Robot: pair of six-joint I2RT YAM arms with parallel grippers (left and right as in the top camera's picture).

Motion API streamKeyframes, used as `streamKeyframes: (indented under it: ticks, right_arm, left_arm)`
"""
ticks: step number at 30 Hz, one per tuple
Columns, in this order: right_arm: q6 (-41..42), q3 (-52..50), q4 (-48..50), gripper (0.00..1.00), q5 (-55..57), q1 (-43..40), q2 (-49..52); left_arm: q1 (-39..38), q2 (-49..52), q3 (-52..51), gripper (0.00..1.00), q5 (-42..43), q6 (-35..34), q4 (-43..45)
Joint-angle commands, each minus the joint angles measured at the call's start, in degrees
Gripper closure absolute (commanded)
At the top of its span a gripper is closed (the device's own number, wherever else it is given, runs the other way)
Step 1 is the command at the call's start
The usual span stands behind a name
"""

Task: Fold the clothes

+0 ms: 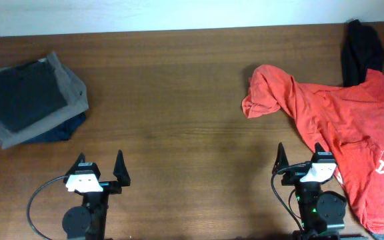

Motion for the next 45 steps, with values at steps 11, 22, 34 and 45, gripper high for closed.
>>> streamKeyframes:
  ticks: [11,22,34,45]
  right_arm:
    - [0.9,13.2,-11.0,0.01,0.6,0.3,2.4]
    - [0.9,36.9,-29.3,0.01,0.9,0.3,25.2]
    - [0.9,66.5,-56.3,0.01,-3.6,0.3,59.4]
    - [9.6,69.0,-61.1,0.02,2.5,-6.8,75.6]
  left_arm:
    - [0.2,10.0,12.4,0.01,1.9,-1.5,-6.5]
    - [0.2,38.7,35.4,0.01,7.9,-1.0,-17.7]
    - [0.2,63.9,59.1,0.01,11.6,3.8,-43.3]
    - [0.2,65.0,59.1,0.01,11.6,3.8,-44.3]
